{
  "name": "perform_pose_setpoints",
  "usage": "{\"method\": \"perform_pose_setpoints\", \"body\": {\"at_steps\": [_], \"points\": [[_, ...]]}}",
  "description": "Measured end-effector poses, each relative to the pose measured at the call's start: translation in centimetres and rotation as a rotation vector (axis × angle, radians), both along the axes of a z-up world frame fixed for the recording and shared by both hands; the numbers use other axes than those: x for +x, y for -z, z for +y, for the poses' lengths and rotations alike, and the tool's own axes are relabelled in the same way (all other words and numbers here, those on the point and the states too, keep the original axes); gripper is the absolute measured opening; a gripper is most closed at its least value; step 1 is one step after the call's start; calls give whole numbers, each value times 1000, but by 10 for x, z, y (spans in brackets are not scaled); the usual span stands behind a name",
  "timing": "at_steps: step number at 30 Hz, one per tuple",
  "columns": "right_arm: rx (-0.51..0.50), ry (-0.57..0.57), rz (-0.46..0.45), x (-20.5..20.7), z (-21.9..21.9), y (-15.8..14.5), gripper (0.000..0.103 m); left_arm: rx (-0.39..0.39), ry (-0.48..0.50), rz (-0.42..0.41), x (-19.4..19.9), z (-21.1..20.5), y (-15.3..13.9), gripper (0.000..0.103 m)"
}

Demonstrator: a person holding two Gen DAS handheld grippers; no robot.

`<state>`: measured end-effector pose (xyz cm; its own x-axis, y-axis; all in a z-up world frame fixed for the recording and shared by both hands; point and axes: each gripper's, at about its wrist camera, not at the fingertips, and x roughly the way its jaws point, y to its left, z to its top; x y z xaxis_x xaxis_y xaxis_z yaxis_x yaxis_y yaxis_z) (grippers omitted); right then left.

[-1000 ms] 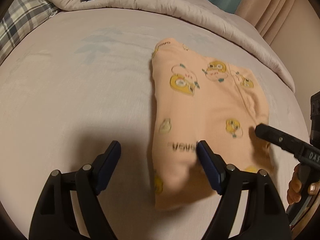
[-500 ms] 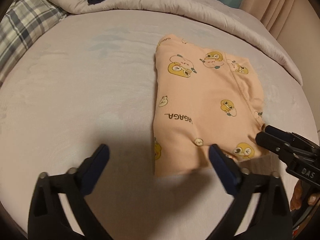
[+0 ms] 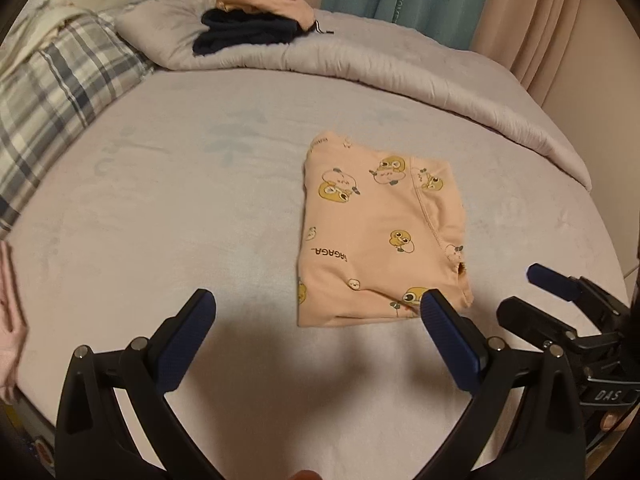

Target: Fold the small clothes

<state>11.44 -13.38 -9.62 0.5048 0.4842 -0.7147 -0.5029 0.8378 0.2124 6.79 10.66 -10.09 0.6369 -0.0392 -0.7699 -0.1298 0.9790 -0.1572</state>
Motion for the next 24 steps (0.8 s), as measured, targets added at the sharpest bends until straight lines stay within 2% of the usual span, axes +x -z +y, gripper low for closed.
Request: {"method": "perform_pose_setpoints", "body": {"at_steps": [3,8,24], "points": [[5,-3,-24,-6,4,-10,94,49,-17,2,-7,-5,-9,102],[6,-10,-55,-17,2,-22,94,16,-13,0,-17,-5,-16,102],[14,-3,-54,-23,2,-25,94,57,-28,-27,-28,-11,-30,102]]}}
